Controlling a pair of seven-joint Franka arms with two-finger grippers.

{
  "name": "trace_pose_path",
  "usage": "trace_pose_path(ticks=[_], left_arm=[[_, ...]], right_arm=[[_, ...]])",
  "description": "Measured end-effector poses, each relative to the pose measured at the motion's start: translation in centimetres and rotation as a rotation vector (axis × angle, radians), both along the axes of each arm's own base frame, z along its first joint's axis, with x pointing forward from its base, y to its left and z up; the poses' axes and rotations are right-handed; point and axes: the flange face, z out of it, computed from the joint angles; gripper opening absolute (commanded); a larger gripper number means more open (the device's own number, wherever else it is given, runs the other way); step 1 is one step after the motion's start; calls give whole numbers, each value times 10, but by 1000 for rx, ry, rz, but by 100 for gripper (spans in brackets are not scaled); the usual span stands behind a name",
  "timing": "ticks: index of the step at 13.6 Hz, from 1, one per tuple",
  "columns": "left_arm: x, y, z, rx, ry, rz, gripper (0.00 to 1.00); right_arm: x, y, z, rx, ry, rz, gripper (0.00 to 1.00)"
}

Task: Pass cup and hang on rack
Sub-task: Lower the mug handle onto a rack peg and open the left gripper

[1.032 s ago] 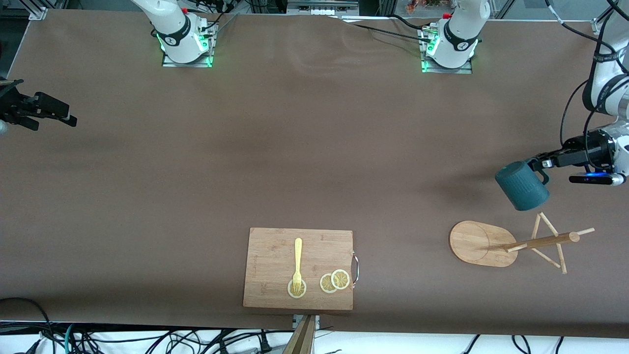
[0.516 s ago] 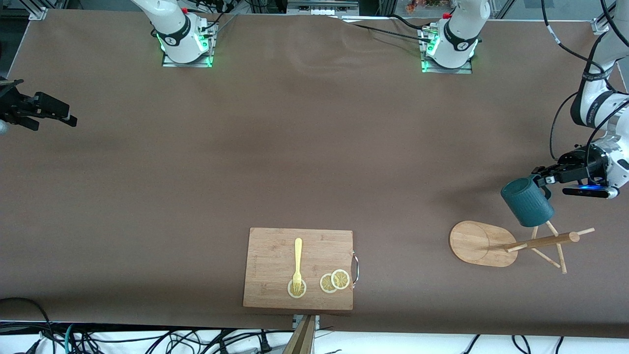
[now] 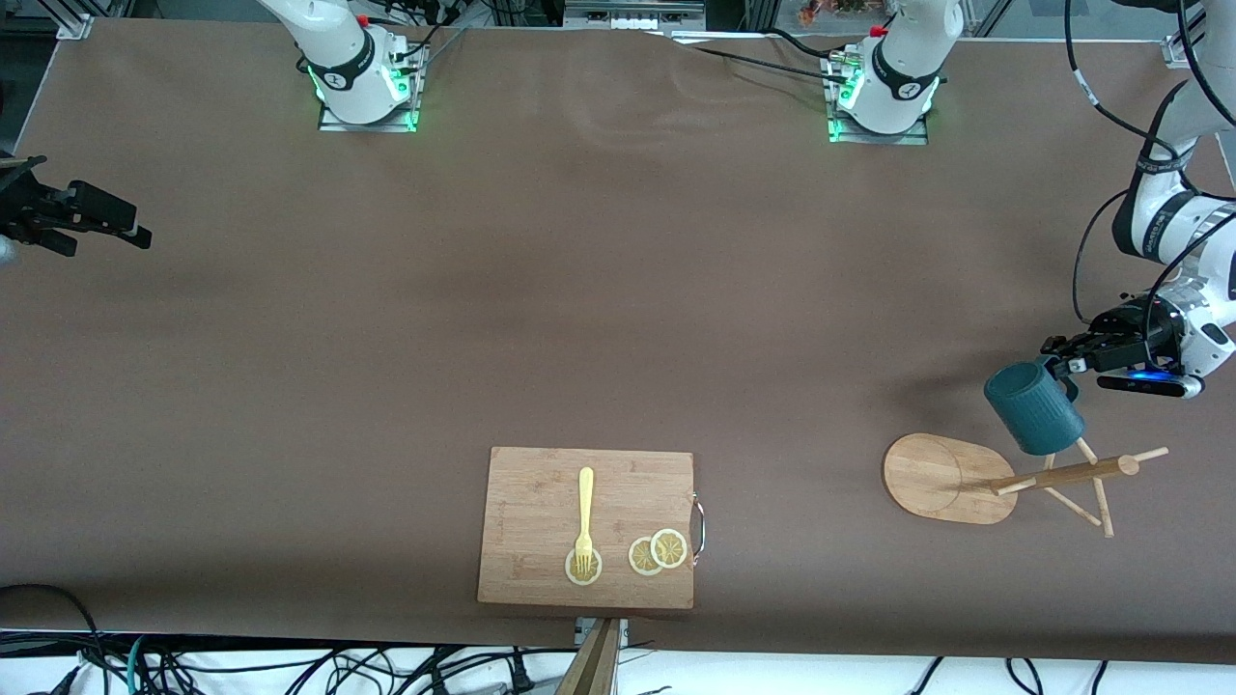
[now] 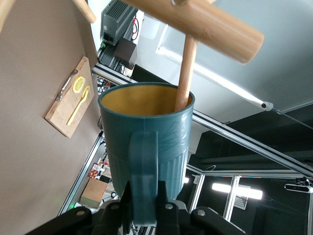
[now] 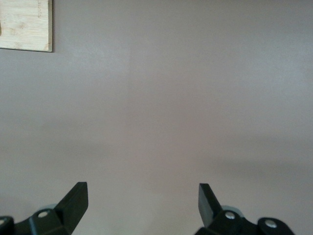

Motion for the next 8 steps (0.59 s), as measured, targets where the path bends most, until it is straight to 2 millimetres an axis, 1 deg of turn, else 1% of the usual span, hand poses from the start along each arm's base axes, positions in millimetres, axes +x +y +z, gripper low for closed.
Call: trace_pose_path(ticks=[3, 5, 8], left_arm=[[7, 4, -1, -4, -13, 14, 0], [12, 6, 3, 5, -26, 12, 0], [24, 17, 6, 37, -43, 23, 0]], right_arm=[[0, 0, 0, 0, 0, 0, 100], [0, 0, 0, 0, 0, 0, 100], [0, 0, 0, 1, 0, 0, 100]])
